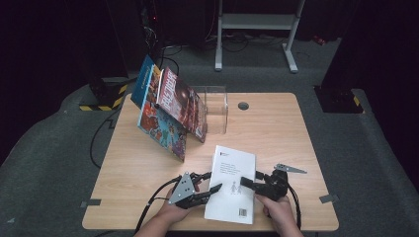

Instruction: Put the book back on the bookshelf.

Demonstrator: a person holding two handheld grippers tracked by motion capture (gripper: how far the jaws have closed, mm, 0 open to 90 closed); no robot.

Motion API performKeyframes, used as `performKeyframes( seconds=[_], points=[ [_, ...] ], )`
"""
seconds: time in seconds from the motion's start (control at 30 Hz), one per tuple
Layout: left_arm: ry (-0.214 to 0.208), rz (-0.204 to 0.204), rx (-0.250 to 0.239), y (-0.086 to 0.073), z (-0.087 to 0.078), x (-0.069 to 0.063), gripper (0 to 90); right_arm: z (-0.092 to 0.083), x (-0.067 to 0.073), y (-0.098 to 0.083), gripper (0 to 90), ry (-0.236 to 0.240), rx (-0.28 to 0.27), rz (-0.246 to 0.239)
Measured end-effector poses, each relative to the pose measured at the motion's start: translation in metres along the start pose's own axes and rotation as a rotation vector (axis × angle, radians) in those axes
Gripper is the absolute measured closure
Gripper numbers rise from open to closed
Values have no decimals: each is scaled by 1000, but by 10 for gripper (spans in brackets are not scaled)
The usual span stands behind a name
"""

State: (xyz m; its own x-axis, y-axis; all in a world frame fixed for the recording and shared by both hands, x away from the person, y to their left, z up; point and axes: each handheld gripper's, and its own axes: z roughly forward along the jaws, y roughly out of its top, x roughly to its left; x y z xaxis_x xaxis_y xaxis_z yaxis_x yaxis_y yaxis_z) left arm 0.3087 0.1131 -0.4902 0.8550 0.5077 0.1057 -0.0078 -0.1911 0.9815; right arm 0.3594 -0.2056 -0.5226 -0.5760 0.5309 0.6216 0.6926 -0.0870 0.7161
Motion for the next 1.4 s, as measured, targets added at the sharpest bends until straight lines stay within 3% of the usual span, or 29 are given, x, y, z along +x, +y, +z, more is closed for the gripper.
performKeyframes(
  seconds=[0.3, 0.63, 1.03, 1.4],
  points=[
    [-9, -12, 7, 0, 2, 2, 547, -2, 3, 1, 80, -34, 14, 7],
    [-7, -9, 25, 2, 2, 2, 547, -9, 13, 3, 118, -72, 4, -30],
    [18, -52, 73, 5, 4, 5, 546, -17, 28, 6, 191, -134, -50, -129],
    [55, -77, 80, 6, 6, 5, 544, -25, 44, 11, 268, -183, -119, -226]
  ],
)
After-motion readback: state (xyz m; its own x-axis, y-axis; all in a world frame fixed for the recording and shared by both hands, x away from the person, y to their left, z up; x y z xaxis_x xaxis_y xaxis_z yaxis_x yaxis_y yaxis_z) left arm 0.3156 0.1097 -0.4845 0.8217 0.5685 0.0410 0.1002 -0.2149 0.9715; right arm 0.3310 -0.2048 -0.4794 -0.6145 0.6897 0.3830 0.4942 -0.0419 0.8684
